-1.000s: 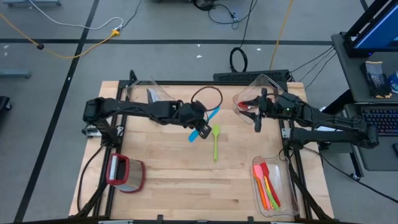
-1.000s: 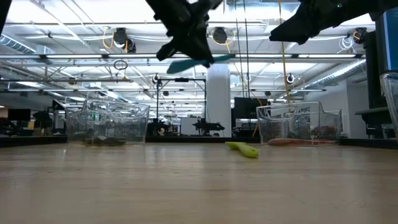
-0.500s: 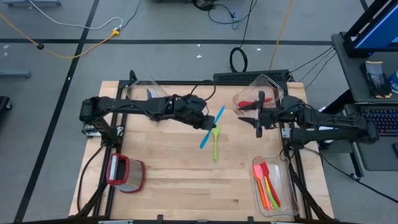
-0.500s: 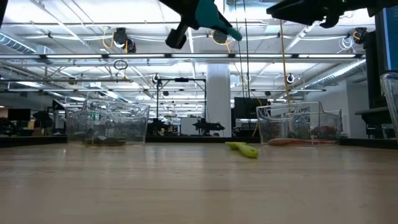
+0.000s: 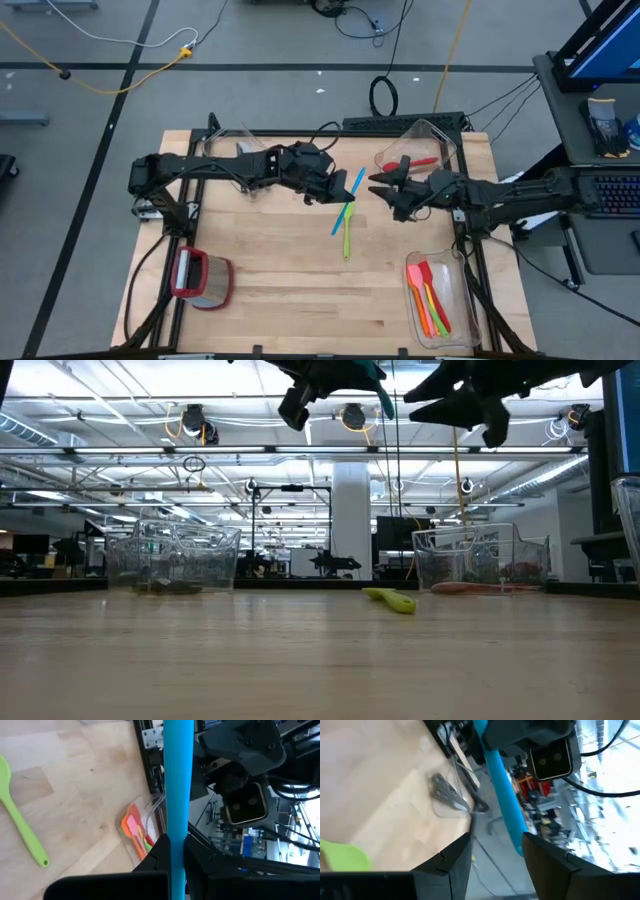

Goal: Pick & Place Kitchen Items
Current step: Put the blue spatula into the bottom transparent bin

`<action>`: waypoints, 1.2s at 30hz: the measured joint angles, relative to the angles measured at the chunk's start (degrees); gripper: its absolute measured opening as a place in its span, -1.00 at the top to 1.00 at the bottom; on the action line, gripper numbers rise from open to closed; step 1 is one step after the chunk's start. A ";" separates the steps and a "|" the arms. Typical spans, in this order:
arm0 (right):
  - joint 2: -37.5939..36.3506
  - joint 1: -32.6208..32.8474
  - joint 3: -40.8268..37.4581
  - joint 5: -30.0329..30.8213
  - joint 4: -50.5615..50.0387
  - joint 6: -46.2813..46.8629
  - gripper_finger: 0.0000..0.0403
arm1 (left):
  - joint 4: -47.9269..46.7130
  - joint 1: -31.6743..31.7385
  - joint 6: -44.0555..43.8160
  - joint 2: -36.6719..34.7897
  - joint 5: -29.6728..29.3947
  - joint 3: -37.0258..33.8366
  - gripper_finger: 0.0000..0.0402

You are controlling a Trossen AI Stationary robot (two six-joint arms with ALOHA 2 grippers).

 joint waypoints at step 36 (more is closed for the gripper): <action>17.23 5.45 0.31 3.61 16.56 -12.02 0.17 | -10.65 -2.49 0.30 0.70 -4.71 0.05 0.94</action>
